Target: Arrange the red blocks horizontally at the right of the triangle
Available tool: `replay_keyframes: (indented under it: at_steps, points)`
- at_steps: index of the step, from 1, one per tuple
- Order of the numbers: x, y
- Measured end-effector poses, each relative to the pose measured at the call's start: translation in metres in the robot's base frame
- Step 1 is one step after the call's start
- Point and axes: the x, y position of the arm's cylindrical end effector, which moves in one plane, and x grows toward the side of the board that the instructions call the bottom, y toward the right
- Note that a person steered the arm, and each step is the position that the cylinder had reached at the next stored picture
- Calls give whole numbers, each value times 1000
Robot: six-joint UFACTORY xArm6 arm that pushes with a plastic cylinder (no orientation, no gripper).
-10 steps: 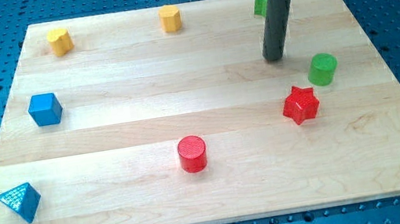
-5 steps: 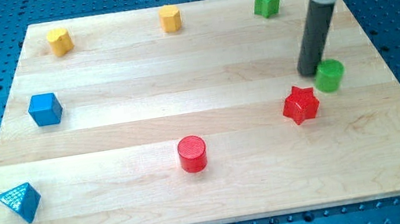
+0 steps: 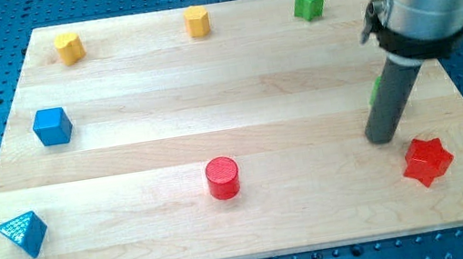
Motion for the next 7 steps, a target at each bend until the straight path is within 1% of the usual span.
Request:
replay_keyframes:
  at_steps: [1,3,4,5,6,7]
  points:
    - [16,36]
    - [38,34]
    - [32,20]
    - [-11,-73]
    - [-23,-182]
    - [13,-210]
